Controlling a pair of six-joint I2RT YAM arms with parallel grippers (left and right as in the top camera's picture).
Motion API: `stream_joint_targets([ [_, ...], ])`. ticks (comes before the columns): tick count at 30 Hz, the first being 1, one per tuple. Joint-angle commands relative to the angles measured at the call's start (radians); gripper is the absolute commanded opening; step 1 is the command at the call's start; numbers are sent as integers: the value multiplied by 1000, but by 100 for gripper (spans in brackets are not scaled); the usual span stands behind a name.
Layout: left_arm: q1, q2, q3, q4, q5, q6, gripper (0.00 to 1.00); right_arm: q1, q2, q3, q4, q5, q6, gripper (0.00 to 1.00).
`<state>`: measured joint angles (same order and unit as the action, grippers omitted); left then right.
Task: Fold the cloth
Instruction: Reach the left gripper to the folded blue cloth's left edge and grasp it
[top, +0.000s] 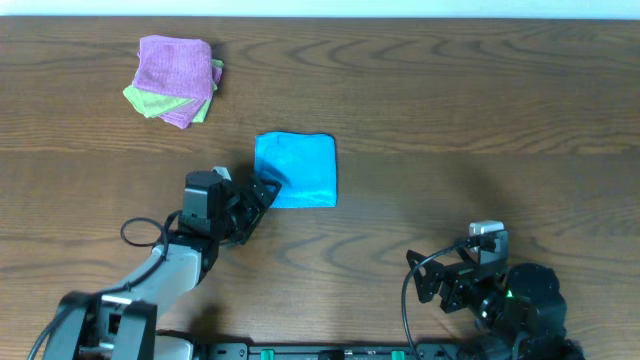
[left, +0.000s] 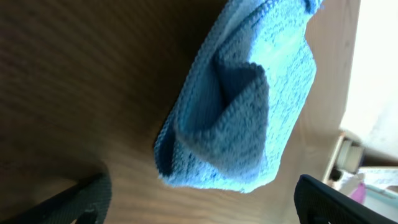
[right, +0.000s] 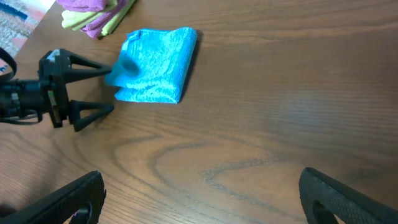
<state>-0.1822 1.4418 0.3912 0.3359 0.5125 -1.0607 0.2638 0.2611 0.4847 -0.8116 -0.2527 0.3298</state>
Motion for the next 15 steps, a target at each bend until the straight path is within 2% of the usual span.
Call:
stream_joint_targets([
  [1,-11,45,-3,30,-21,-44,96,-12,-6,-5,-1,10,14,99],
  [5,-29,77,-3,89,-28,-65,95,-12,-6,-5,-1,10,14,99],
  [15,-81,121,-3,112,-121,-81,97,-12,-6,-5,-1,10,14,99],
])
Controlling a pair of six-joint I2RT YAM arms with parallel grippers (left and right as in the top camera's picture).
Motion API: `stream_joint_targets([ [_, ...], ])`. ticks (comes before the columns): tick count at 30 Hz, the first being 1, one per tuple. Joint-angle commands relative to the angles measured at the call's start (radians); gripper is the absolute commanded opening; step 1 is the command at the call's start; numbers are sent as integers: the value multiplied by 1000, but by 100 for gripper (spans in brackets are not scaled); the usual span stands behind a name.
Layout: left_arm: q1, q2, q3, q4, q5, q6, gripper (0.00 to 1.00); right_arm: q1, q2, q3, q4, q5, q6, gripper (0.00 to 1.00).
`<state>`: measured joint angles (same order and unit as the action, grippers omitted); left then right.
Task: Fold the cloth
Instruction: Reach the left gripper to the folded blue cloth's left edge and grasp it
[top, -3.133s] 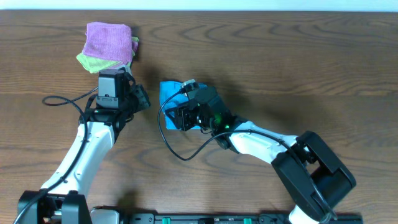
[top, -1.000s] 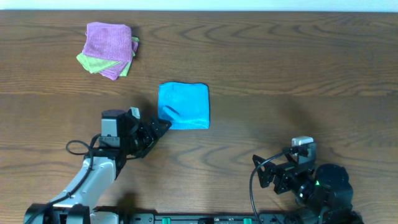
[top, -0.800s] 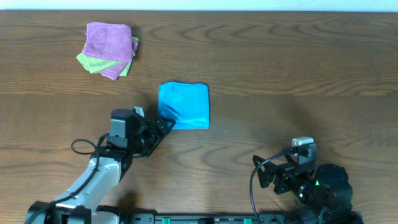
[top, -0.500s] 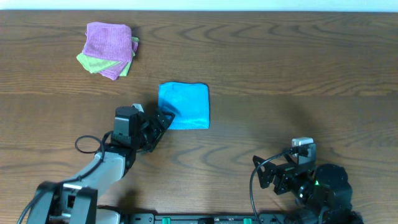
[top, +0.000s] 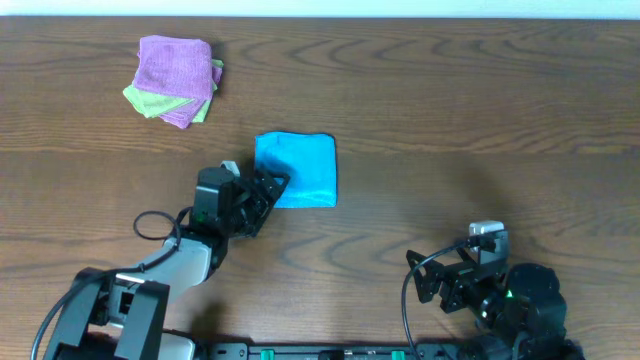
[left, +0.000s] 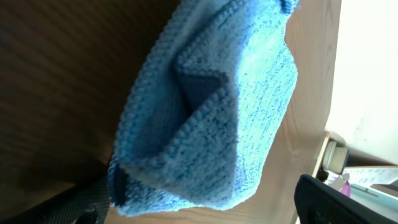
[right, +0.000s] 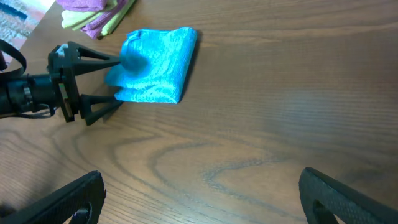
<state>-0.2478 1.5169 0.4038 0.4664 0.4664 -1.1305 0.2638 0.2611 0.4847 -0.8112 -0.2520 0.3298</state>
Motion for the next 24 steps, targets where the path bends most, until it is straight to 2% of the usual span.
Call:
stream_joint_targets([
  [1,-19,53,-16,-9,-82,-12,99,-12,-6,-5,-1,9,14,99],
  [5,-30,104,-16,45,-96,-11,100,-12,-6,-5,-2,10,14,99],
  [6,-32,119,-16,59,-97,-11,95,-12,-6,-5,-1,10,14,99],
  [10,-35,184,-16,117,-95,-11,86,-12,-6,-5,-2,10,14,99],
  [12,-35,214,-15,138,-94,-11,64,-12,-6,-5,-2,10,14,99],
  [17,-35,247,-15,193,-72,43,42,-12,-6,-5,-2,10,14,99],
  [18,-35,247,-15,205,-65,60,34,-12,-6,-5,-2,10,14,99],
  [20,-35,247,-14,240,-35,88,8,-12,-6,-5,-1,10,14,99],
  [24,-31,245,10,279,32,98,6,-12,-6,-5,-1,9,14,99],
])
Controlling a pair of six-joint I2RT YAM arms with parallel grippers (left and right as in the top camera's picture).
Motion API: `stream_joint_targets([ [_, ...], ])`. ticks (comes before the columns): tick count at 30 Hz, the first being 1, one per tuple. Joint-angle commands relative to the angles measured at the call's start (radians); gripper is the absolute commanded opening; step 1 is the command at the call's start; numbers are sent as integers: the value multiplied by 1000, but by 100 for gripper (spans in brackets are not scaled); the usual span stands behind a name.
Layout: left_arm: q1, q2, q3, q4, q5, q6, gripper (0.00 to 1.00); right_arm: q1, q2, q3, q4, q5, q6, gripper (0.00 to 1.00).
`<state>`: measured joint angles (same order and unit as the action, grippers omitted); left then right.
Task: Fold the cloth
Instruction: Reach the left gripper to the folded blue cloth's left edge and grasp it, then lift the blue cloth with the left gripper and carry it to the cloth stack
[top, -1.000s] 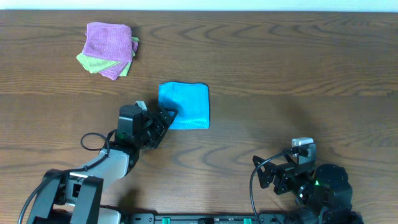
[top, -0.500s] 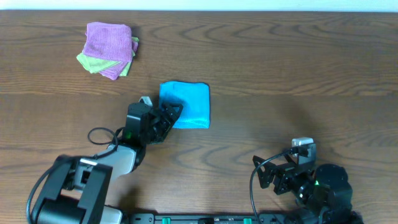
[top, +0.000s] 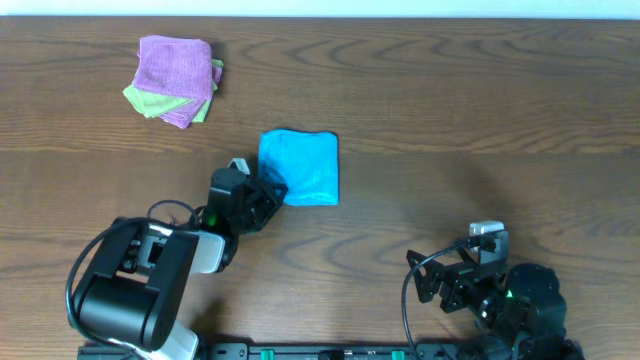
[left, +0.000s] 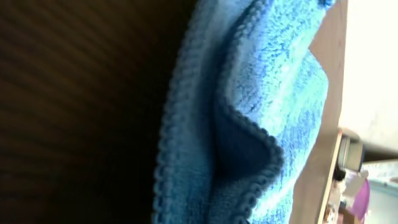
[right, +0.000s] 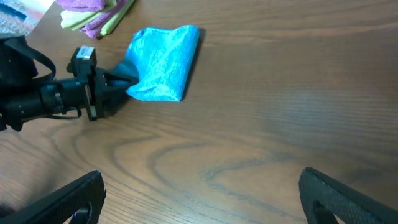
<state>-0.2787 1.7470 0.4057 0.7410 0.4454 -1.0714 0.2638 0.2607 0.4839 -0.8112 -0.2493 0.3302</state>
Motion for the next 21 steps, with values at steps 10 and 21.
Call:
stream_joint_targets([
  [10,20,-45,404,-284,161,43,6,-12,-5,-4,-1,7,14,99],
  [21,169,-13,1083,-916,33,223,5,-12,-5,-4,-1,7,14,99],
])
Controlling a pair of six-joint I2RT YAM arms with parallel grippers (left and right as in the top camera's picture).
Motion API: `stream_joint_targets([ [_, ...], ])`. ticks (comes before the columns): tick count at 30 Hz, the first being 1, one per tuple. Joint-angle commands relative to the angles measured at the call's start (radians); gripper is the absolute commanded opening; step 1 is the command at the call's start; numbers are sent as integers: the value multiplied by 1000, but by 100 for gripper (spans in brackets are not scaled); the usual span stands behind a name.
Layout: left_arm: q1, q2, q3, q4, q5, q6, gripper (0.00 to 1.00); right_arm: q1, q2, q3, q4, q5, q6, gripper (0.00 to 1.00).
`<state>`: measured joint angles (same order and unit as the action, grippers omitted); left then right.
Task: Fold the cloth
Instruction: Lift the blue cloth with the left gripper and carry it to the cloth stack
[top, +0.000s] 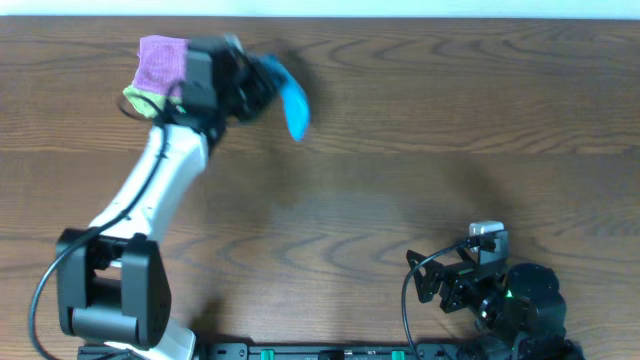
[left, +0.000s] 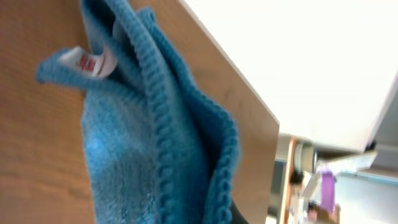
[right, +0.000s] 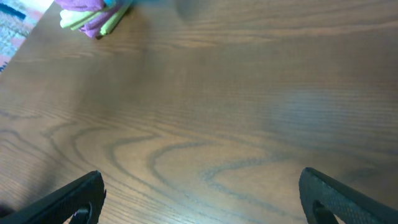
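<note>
The folded blue cloth hangs off the table at the far left. My left gripper is shut on its edge, just right of the stack of folded cloths. The left wrist view is filled by the blue cloth with its white tag showing; the fingers are almost wholly hidden behind it. My right gripper stands open near the front right of the table, nothing between its fingers.
A stack of folded purple and green cloths lies at the far left, partly under my left arm; it shows in the right wrist view as the stack. The brown wooden table reaches a white far edge.
My left gripper, then low at the cloth's near left corner in mid-table, is now at the far left beside the stack, holding the blue cloth up off the table.
My left gripper stood open at the near left edge of the folded blue cloth, then closer around that corner, then shut on it. Now the cloth is lifted and at the far left by the stack. The right arm has stayed at rest.
</note>
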<state>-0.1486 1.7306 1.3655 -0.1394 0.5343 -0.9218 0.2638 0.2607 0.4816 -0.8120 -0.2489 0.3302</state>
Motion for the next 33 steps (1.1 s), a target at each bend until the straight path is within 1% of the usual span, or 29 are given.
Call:
stream_joint_targets([
  [1,53,21,174,-56,-61,82,5,-12,-5,-2,0,6,14,99],
  [9,142,208,491,-160,-62,122,5,-12,-5,-2,0,6,14,99],
  [13,183,281,579,-185,-51,123,5,-12,-5,-2,-1,6,14,99],
  [17,218,325,595,-186,-7,123,5,-12,-5,-2,0,6,14,99],
  [19,232,336,595,-191,11,142,5,-12,-5,-2,-1,6,14,99],
  [22,248,338,595,-204,12,183,5,-12,-5,-2,0,6,14,99],
  [33,285,338,595,-286,5,269,5,-12,-5,-2,-1,6,14,99],
])
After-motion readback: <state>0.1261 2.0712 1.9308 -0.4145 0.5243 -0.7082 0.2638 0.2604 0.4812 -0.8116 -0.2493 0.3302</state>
